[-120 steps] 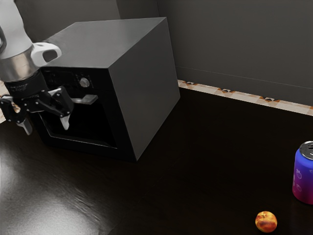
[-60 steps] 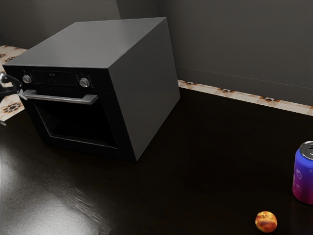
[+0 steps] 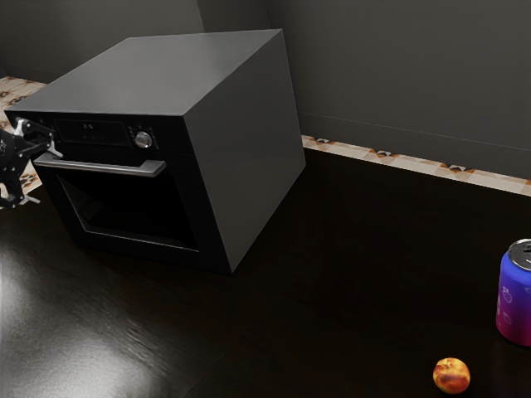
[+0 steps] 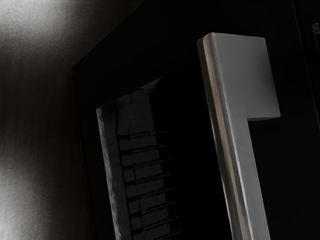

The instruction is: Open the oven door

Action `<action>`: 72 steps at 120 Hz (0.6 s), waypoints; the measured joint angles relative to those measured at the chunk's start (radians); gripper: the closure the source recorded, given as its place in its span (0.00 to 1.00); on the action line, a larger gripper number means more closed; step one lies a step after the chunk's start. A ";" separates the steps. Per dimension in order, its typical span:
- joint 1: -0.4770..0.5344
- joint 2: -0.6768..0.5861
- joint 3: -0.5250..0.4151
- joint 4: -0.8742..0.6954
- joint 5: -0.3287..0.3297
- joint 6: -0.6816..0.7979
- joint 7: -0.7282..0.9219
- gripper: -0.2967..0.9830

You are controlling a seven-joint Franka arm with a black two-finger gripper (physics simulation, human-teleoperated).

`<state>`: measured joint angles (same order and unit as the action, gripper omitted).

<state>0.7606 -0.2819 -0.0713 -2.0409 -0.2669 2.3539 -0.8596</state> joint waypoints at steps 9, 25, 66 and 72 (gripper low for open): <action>-0.006 0.008 -0.001 0.000 0.037 0.010 -0.010 0.23; -0.011 0.030 -0.004 0.010 0.074 0.022 -0.025 0.23; -0.015 0.061 -0.031 0.020 0.117 0.053 -0.052 0.23; -0.016 0.068 -0.031 0.018 0.118 0.057 -0.055 0.23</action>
<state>0.7450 -0.2144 -0.1028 -2.0226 -0.1488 2.4110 -0.9144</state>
